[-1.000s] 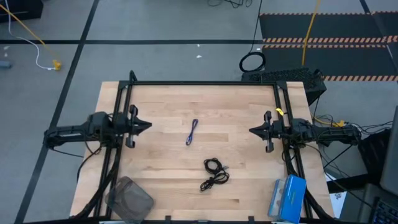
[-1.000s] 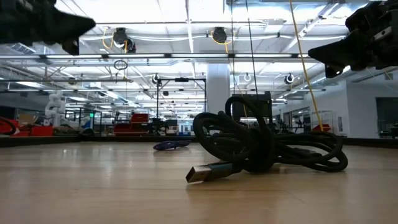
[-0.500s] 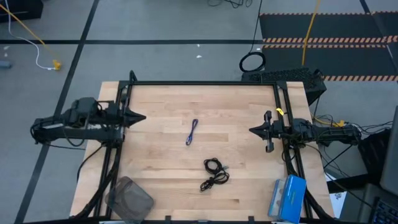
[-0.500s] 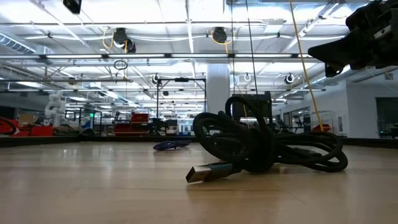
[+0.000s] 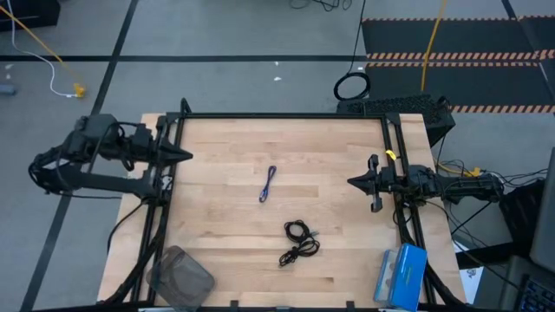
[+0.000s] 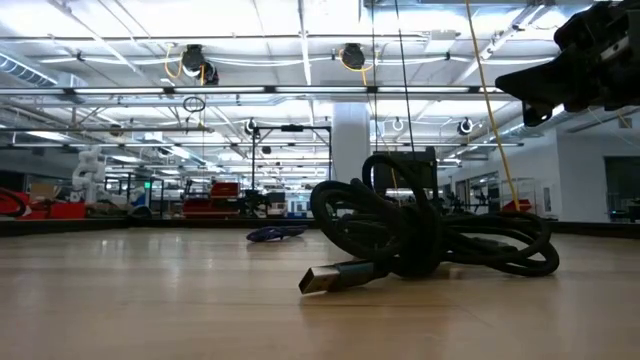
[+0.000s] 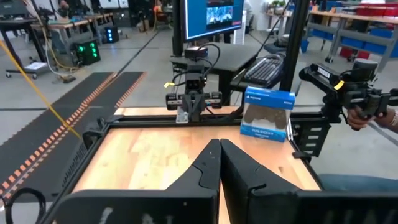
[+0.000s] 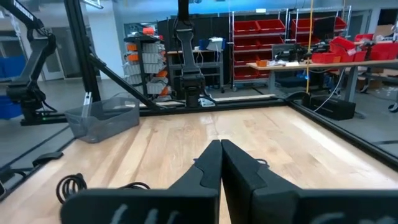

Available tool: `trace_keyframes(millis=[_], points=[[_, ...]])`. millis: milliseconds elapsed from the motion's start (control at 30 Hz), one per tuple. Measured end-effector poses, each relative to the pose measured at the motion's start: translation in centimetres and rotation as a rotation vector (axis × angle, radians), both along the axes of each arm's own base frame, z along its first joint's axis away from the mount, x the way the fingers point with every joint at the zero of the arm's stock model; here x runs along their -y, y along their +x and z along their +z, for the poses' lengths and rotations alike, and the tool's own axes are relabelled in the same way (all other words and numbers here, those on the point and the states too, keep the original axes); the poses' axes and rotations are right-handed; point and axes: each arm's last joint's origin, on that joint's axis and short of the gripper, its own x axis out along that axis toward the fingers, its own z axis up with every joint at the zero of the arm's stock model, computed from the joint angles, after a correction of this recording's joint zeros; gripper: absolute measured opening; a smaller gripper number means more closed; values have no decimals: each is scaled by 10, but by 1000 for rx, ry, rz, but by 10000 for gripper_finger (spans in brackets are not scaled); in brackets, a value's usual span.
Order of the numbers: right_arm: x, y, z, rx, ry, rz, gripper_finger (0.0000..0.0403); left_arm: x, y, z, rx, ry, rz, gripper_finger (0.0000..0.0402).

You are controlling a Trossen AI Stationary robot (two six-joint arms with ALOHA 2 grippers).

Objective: Pick and place USB-C Cables
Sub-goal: Put the bottom black charger cable into the black bin

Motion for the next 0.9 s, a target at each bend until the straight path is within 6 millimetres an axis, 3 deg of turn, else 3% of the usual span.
trace_keyframes(millis=[233, 600, 900], points=[[0, 0, 0, 2, 27, 2, 0, 0, -1, 26, -47, -8, 1, 10], [-1, 1, -1, -51, 166, 36, 0, 2, 7, 20, -79, -10, 26, 6], [-1, 2, 80, -113, 94, 30, 0, 2, 8, 22, -50, 39, 38, 8]])
